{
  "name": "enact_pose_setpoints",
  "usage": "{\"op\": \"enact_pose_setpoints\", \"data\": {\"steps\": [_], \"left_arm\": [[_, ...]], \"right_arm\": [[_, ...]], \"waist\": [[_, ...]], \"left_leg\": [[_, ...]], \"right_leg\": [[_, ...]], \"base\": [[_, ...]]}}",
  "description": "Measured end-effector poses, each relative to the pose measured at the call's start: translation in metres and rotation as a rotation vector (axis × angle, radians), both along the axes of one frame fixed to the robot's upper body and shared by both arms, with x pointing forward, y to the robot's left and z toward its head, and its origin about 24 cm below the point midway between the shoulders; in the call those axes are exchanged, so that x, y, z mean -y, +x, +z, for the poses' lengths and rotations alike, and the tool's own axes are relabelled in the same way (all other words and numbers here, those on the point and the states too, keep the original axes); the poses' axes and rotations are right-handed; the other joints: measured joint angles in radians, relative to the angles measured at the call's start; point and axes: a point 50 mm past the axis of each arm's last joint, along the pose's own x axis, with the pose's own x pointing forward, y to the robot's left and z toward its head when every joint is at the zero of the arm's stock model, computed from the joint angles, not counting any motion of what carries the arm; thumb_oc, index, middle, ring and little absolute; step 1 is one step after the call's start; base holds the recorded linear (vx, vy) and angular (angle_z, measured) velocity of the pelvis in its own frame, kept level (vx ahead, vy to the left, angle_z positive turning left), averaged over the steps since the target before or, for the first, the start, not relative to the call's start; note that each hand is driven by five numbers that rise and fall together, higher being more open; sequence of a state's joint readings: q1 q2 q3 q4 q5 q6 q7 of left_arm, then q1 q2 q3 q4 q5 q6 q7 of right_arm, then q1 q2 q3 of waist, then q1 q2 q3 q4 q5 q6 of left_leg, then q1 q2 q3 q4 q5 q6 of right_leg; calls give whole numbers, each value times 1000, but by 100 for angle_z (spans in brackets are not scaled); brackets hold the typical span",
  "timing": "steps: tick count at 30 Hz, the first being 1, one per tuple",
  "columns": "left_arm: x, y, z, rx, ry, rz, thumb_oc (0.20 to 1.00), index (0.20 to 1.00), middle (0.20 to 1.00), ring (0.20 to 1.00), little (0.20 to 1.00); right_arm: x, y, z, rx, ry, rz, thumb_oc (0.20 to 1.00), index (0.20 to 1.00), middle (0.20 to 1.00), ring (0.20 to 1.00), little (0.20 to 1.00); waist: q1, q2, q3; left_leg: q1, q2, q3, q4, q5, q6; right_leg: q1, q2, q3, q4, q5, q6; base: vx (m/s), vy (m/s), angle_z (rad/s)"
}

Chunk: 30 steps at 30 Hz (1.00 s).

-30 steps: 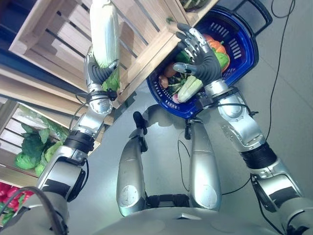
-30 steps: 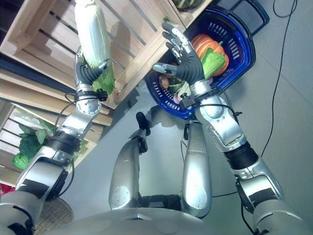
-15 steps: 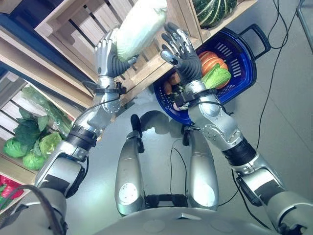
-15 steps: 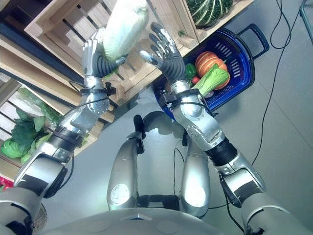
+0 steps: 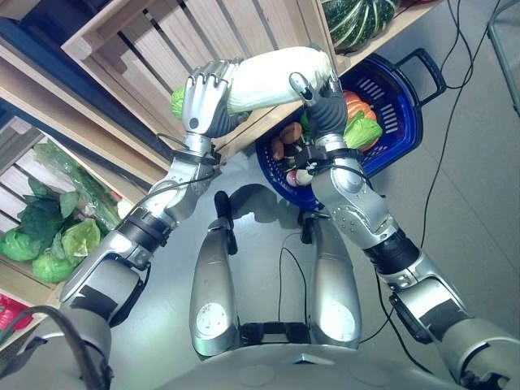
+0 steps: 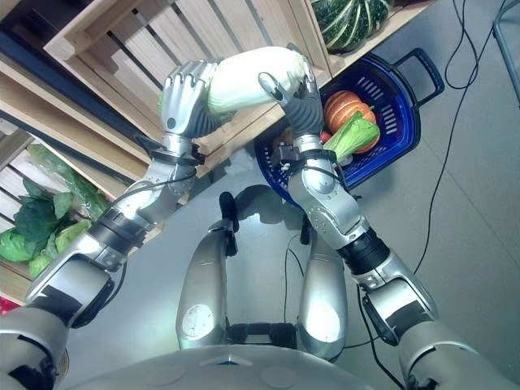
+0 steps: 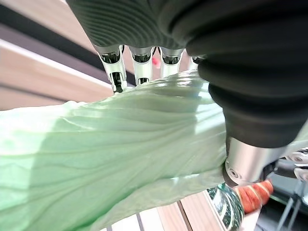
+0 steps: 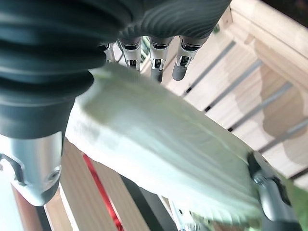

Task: Pick up fruits and vegetables into the basket

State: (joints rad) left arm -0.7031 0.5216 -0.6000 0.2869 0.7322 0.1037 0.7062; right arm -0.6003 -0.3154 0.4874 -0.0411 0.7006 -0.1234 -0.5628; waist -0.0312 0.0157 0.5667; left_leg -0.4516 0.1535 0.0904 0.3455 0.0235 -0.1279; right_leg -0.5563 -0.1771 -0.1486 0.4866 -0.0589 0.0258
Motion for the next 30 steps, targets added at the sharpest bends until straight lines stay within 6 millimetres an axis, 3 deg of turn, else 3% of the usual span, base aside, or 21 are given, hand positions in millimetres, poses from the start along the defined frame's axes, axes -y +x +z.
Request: {"op": "enact_pose_setpoints", "data": {"steps": [12, 13, 14, 15, 20, 21, 22, 30], "left_arm": [[2, 1, 2, 16, 81, 27, 200, 200, 200, 200, 200], [2, 1, 3, 12, 89, 25, 200, 200, 200, 200, 200], [3, 1, 3, 3, 94, 21, 200, 200, 200, 200, 200], [3, 2, 3, -7, 99, 21, 200, 200, 200, 200, 200], [7, 0, 8, -18, 116, 2, 200, 200, 200, 200, 200], [7, 0, 9, -18, 122, 1, 354, 354, 354, 354, 354], [7, 0, 9, -21, 126, 2, 1000, 1000, 1000, 1000, 1000], [24, -4, 12, -85, 156, -48, 1000, 1000, 1000, 1000, 1000]], "right_arm": [[-8, 4, -11, -134, 214, 206, 1000, 1000, 1000, 1000, 1000], [-8, 4, -12, -137, 221, 214, 884, 884, 884, 884, 884], [-7, 4, -12, -137, 237, 233, 617, 617, 617, 617, 617], [-7, 4, -12, -130, 244, 246, 200, 200, 200, 200, 200], [-4, 5, -11, -116, 284, 259, 200, 200, 200, 200, 200], [-3, 5, -12, -109, 287, 258, 200, 200, 200, 200, 200], [-2, 6, -12, -104, 287, 259, 200, 200, 200, 200, 200], [1, 9, -15, -99, 274, 256, 200, 200, 200, 200, 200]], "waist": [[8, -6, 0], [10, -6, 0], [11, -7, 0], [11, -7, 0], [27, -7, 0], [30, -7, 0], [32, -7, 0], [35, -7, 0]], "left_leg": [[0, 0, -2, -3, 0, 0], [0, 0, -3, -4, 0, 0], [0, 0, -6, -4, 0, 0], [0, 0, -8, -4, 0, 0], [1, 0, -17, -3, 0, 0], [1, 0, -17, -3, 0, 0], [1, -1, -17, -3, 0, 0], [0, -2, -17, -5, 0, 1]], "right_leg": [[5, -1, -6, -9, 1, 3], [7, -1, -7, -9, 1, 3], [9, -2, -12, -9, 1, 3], [13, -3, -16, -9, 1, 3], [22, -4, -26, -14, 1, 3], [23, -4, -27, -14, 1, 3], [23, -4, -27, -15, 1, 3], [24, -7, -30, -18, 1, 3]], "base": [[-6, -23, 1], [-5, -43, 4], [-9, -48, 8], [-14, -37, 9], [-12, -22, 5], [0, 0, 0], [0, 0, 0], [0, 0, 0]]}}
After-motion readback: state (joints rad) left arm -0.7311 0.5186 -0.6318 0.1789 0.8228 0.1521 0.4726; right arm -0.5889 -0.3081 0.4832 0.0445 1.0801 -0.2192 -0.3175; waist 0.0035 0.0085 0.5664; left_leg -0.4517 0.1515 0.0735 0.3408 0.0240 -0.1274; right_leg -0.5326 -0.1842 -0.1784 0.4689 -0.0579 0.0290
